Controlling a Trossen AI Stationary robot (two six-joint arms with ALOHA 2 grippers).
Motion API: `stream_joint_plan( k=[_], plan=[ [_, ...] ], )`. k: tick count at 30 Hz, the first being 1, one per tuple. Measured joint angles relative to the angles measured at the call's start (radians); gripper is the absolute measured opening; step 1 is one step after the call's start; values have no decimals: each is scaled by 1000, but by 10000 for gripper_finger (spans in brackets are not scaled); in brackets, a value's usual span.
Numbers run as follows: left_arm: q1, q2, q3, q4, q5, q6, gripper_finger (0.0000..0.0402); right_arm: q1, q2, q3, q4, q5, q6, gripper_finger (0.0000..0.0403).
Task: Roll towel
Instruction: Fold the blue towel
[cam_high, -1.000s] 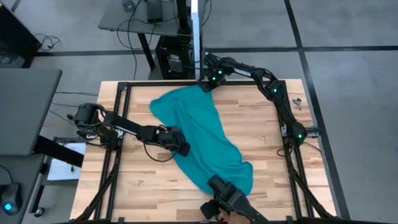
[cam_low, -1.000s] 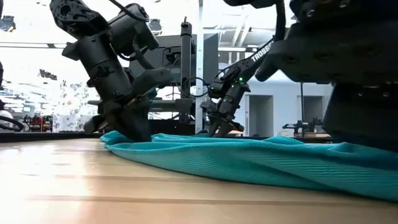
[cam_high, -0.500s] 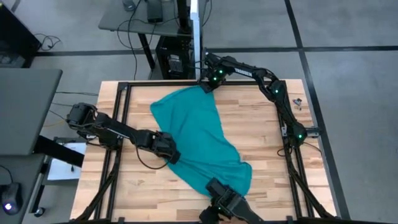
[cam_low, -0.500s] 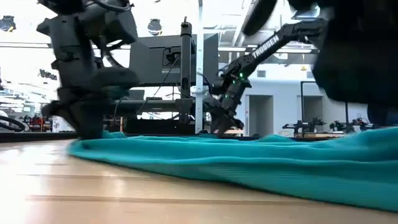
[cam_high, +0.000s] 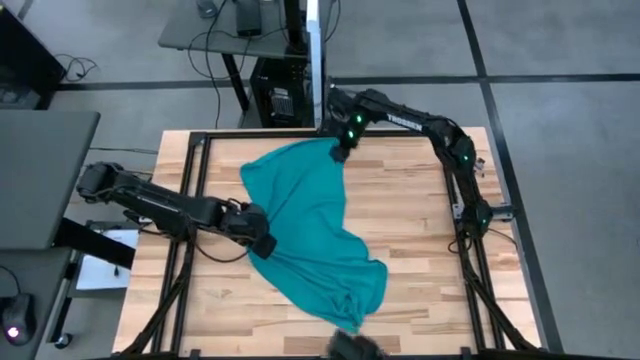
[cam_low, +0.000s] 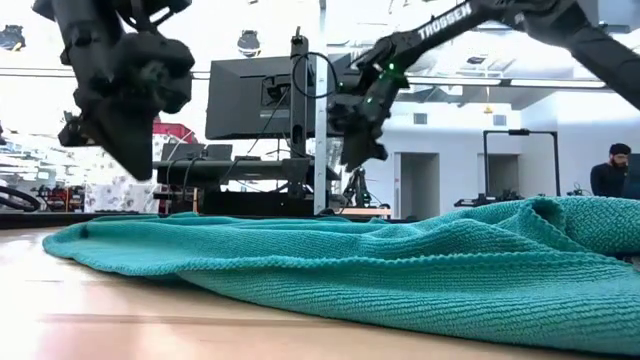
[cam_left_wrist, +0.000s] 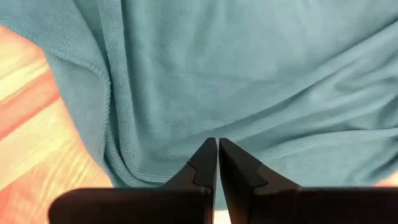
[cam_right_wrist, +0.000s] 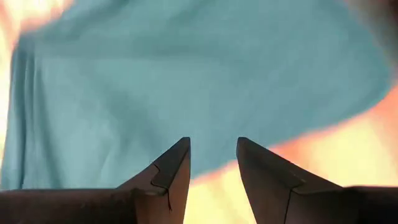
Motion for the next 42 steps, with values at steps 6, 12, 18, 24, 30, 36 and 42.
stream_joint_plan(
  k=[6, 12, 18, 24, 30, 36, 42],
  plan=[
    [-12, -33, 0, 62, -4, -7, 1, 205, -133, -160, -93, -21, -15, 127],
    [-58, 48, -28, 431, 70, -21, 14, 485, -290, -410, 91, 2, 138, 127],
    [-161, 235, 1, 776, 149, 73, 82, 757, -404, -638, 303, 231, 560, 127],
    [-246, 421, 111, 773, 148, 141, 119, 994, -404, -746, 515, 423, 1005, 127],
    [-310, 607, 251, 777, 143, 117, 120, 1111, -385, -779, 574, 540, 1214, 127],
    [-333, 793, 460, 731, 13, 89, 121, 1199, -385, -825, 508, 636, 1210, 127],
    [-308, 936, 663, 622, -97, 7, 121, 1260, -385, -908, 584, 712, 1278, 127]
  ],
)
